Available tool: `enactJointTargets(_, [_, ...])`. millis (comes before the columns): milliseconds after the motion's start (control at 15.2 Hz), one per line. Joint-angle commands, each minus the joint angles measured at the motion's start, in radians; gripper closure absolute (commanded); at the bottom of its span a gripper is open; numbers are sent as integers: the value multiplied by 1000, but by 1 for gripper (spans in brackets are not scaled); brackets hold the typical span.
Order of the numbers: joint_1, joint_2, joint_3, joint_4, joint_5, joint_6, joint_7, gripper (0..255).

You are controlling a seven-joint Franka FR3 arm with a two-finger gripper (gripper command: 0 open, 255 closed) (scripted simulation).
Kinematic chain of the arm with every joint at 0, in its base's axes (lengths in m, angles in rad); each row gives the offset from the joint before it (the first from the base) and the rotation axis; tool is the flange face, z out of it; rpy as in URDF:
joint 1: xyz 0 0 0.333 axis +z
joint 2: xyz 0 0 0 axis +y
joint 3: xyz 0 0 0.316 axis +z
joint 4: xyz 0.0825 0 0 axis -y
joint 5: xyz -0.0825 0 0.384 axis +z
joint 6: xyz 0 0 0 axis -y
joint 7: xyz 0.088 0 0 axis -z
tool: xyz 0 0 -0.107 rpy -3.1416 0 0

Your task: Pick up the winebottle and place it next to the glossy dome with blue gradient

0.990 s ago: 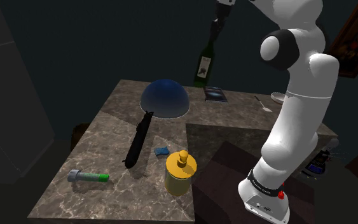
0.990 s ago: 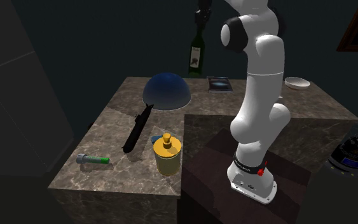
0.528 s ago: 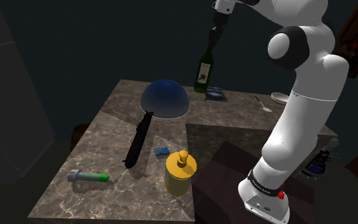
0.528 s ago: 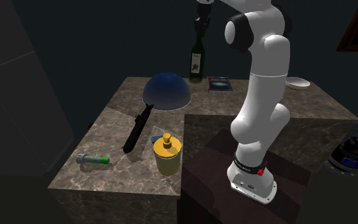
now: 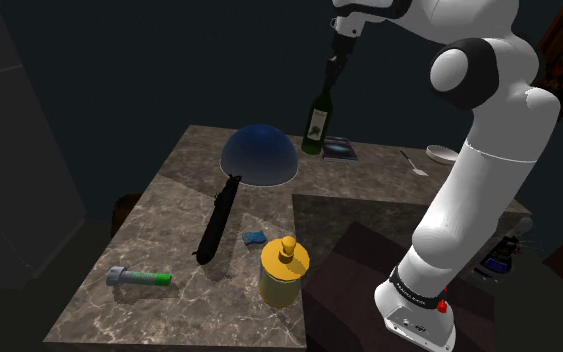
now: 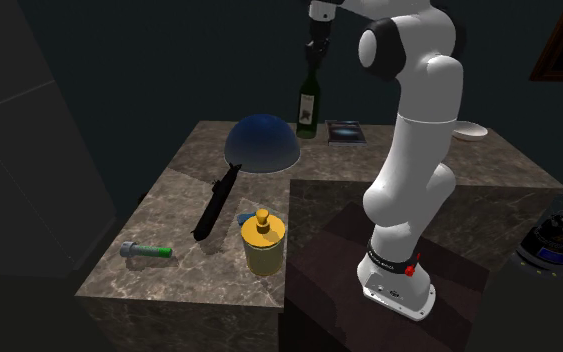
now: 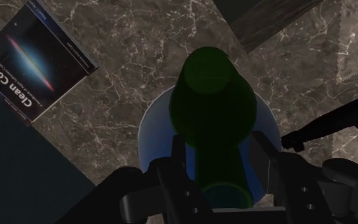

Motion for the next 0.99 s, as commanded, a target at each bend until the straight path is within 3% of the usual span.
enactJointTargets(0, [2, -12, 1, -41, -3, 31, 1, 255])
enactJointTargets(924, [9, -42, 5, -269, -11, 229, 0, 255])
